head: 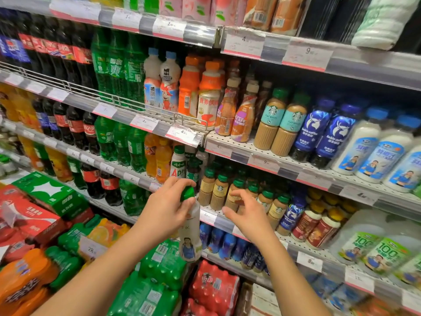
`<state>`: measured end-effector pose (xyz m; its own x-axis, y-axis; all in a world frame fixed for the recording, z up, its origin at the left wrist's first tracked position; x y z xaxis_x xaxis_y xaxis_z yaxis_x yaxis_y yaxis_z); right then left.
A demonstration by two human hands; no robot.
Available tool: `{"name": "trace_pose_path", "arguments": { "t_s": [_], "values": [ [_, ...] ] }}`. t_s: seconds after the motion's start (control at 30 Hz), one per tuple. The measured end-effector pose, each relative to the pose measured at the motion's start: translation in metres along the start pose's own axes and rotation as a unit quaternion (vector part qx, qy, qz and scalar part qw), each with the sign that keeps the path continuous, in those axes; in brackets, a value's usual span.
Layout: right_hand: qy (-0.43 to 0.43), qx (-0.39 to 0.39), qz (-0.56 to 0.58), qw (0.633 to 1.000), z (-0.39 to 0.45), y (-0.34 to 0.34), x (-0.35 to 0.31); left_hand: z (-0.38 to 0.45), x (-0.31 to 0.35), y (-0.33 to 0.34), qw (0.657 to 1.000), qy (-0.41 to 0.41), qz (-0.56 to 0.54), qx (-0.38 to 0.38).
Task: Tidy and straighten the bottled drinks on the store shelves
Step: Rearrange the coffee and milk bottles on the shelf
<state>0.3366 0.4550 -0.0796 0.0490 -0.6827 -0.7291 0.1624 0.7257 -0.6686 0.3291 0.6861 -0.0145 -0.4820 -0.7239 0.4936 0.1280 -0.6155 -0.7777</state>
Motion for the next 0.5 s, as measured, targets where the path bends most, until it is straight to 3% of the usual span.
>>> {"name": "trace_pose_path", "arguments": {
  "t_s": [0.07,0.17,0.5],
  "values": [
    [0.009,-0.04,0.079,0.996,-0.028,0.011,-0.007,0.004,0.01,0.003,1.0,0.014,-0.008,-0.005],
    [0.021,-0.075,0.107,0.991,-0.052,0.027,-0.013,0.008,0.025,0.005,0.999,0.04,-0.028,-0.007],
    [0.095,0.034,0.071,0.992,-0.088,0.016,-0.023,0.009,0.07,0.021,0.985,0.119,-0.123,-0.029]
  ]
}}
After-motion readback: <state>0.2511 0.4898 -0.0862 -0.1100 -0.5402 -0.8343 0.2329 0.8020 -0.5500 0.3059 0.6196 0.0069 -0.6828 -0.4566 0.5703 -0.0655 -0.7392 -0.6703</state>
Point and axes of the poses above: each hand's wrist, its own z-axis towards the middle knuckle, its own y-axis out of the palm, x = y × z, the point moved 9 cm from there along z, towards the middle knuckle, and after that the axes turned 4 degrees about z, right-handed, at the moved point
